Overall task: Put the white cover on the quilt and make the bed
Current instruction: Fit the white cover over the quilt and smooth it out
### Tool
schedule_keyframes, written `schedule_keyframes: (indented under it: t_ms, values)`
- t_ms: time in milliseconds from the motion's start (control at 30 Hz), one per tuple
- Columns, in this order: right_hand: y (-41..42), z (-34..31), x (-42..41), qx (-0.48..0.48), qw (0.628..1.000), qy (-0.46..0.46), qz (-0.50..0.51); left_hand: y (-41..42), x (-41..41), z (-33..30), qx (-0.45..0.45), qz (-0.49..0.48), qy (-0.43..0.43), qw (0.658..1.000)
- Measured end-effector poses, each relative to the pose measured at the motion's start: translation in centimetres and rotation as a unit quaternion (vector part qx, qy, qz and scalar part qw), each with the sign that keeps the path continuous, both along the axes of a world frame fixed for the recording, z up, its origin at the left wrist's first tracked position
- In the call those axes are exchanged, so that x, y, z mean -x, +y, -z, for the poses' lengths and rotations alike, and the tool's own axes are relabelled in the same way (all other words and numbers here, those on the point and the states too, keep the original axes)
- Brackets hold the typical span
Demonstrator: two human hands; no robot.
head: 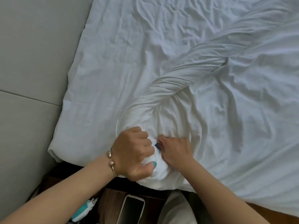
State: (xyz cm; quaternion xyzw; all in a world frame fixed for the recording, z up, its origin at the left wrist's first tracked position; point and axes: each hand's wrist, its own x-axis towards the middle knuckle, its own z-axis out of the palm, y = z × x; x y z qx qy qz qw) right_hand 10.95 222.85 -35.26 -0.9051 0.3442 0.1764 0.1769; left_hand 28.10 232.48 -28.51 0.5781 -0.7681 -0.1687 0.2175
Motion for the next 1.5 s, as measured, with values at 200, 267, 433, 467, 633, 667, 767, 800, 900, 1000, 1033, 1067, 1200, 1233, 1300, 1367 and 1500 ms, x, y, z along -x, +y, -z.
schedule_keyframes:
  t_ms: [200,267,433,467,633,667,767,800,900,1000,1033,1067,1200,1233,1300,1367,1500]
  values:
    - [0.8,0.9,7.0,0.085,0.989,-0.113,-0.049,5.6,-5.7,6.0,-0.02,0.022,-0.033,0.999]
    - [1.4,1.1,7.0,0.082,0.989,-0.121,-0.016,4.6,-5.7,8.4,-0.057,-0.062,-0.014,0.996]
    - [1.9,1.5,5.5,0.048,0.993,-0.104,-0.032,1.0,-2.4,4.5,-0.121,-0.319,-0.041,0.939]
    - [2.4,1.7,5.4,0.051,0.994,-0.094,-0.039,0.3,-0.6,3.8,-0.094,-0.327,-0.089,0.936]
    - [3.2,0.6,7.1,0.019,0.995,-0.093,-0.028,0.4,4.4,6.3,-0.203,-0.237,-0.131,0.941]
    - [3.2,0.1,8.1,0.013,0.994,-0.101,-0.035,0.8,4.4,6.8,-0.245,-0.225,-0.144,0.932]
    - [3.1,-2.1,11.8,-0.068,0.99,-0.126,0.017,0.5,5.1,6.1,-0.328,-0.229,-0.123,0.908]
    - [2.7,-2.7,13.1,-0.107,0.982,-0.135,0.072,-0.6,5.9,5.2,-0.359,-0.249,-0.085,0.896]
    - [1.9,-4.5,17.8,-0.218,0.948,-0.099,0.207,-3.3,9.7,2.5,-0.405,-0.28,0.05,0.869]
    - [2.1,-5.6,22.7,-0.279,0.913,-0.055,0.293,-4.7,16.4,0.4,-0.409,-0.157,0.012,0.899]
    - [2.3,-5.9,24.0,-0.286,0.908,-0.048,0.301,-4.9,18.8,0.0,-0.43,-0.115,-0.022,0.895]
    - [2.5,-6.3,25.1,-0.287,0.91,-0.033,0.299,-5.0,21.1,-0.2,-0.462,-0.096,-0.06,0.88]
    - [3.8,-7.3,31.2,-0.3,0.875,-0.029,0.38,-6.2,28.6,-0.3,-0.534,-0.147,-0.153,0.818]
    - [4.2,-7.4,33.4,-0.314,0.846,-0.045,0.429,-6.7,30.6,-0.1,-0.539,-0.126,-0.185,0.812]
    - [5.4,-6.8,38.3,-0.34,0.766,-0.083,0.539,-7.4,35.0,-0.1,-0.548,-0.081,-0.226,0.801]
    - [7.0,-5.7,43.3,-0.347,0.697,-0.092,0.62,-8.2,39.7,0.3,-0.544,-0.053,-0.26,0.796]
    - [11.7,-3.2,54.0,-0.382,0.628,-0.079,0.673,-9.2,51.1,-0.3,-0.544,0.017,-0.259,0.798]
